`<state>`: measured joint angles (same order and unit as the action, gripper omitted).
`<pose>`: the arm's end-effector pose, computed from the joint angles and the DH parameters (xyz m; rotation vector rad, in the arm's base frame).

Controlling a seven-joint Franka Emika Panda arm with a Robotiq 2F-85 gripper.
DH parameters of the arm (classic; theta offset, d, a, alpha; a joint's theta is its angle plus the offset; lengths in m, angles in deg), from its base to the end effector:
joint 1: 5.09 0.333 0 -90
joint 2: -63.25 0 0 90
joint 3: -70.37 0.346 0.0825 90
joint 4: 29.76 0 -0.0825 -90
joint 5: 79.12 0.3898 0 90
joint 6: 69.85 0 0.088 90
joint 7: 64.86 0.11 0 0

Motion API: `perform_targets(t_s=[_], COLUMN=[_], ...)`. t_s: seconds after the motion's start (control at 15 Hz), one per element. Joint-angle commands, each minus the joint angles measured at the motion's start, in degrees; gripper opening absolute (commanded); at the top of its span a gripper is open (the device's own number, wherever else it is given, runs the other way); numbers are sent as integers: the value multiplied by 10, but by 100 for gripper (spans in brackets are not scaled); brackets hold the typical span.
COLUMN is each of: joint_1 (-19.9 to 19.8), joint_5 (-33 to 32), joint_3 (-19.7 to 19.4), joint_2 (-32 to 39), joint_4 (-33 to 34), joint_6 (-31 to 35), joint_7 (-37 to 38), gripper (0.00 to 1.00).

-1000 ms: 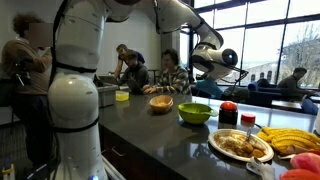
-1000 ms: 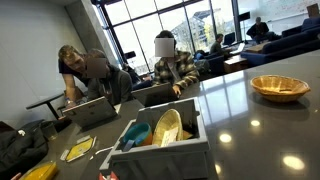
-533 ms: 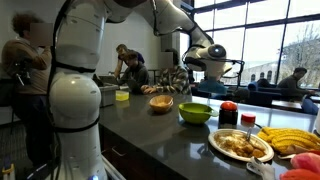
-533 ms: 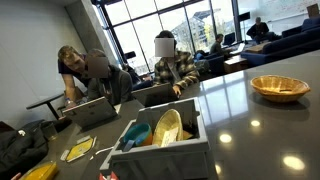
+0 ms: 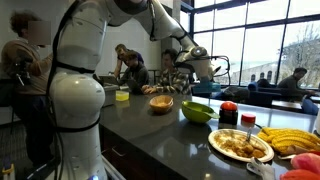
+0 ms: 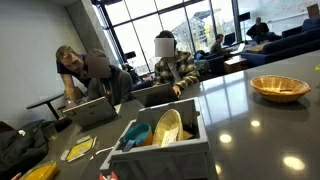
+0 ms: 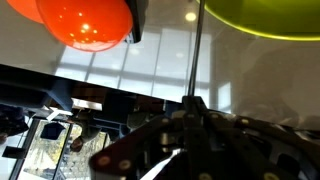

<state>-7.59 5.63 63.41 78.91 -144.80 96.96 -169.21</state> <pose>0.6047 -0.1577 0.3767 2.8010 0.4250 1.2895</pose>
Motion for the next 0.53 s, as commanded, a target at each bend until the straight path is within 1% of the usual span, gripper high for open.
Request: perform_targets(t_s=[0.0,0.47], joint_1=[14,28], joint_5=[-2,-5], joint_3=[6,18], joint_2=[-9,-32], joint_4=[0,1], joint_6=[30,19], joint_7=[-17,-32], gripper=[1,1])
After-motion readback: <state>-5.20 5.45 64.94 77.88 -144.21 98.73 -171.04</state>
